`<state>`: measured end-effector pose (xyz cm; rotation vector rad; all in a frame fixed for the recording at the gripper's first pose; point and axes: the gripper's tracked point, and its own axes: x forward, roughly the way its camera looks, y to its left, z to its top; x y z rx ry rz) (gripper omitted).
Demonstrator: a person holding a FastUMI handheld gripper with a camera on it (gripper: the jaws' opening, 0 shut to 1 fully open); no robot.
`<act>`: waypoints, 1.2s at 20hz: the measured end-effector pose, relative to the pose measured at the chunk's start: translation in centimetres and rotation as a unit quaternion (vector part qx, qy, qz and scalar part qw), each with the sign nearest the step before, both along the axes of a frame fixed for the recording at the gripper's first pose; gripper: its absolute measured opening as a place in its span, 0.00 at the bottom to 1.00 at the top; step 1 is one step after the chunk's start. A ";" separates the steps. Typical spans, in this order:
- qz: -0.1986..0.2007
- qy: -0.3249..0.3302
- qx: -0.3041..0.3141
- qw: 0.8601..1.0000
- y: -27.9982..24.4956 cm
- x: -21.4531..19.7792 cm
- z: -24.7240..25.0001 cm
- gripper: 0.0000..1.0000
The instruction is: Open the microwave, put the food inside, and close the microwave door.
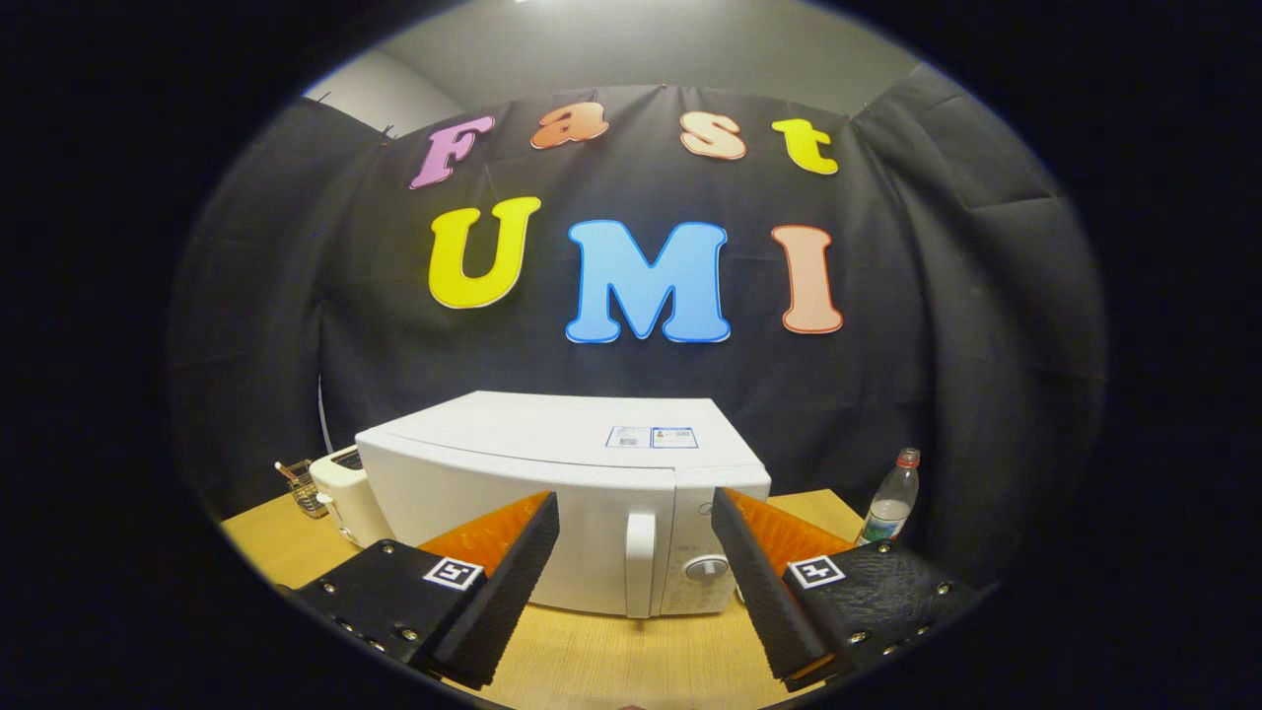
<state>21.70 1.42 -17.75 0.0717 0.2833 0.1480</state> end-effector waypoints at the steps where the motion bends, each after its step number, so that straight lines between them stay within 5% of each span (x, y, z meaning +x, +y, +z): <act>1: 0.000 0.009 0.003 1.000 0.0 0.6 -1.0 0.97; 8: 0.002 0.063 0.014 0.998 -0.3 3.4 -6.6 0.96; 12: 0.012 0.094 0.012 0.995 0.6 3.9 -9.2 0.87; 14: 0.013 0.099 0.004 0.995 0.8 4.0 -10.1 0.60; 15: 0.013 0.101 0.002 0.995 0.8 4.4 -10.0 0.60; 16: 0.011 0.098 -0.003 0.995 0.9 4.1 -10.2 0.49; 23: 0.036 0.134 0.020 0.990 1.5 3.1 -10.3 0.38; 24: 0.025 0.126 0.010 0.992 2.1 5.0 -11.6 0.21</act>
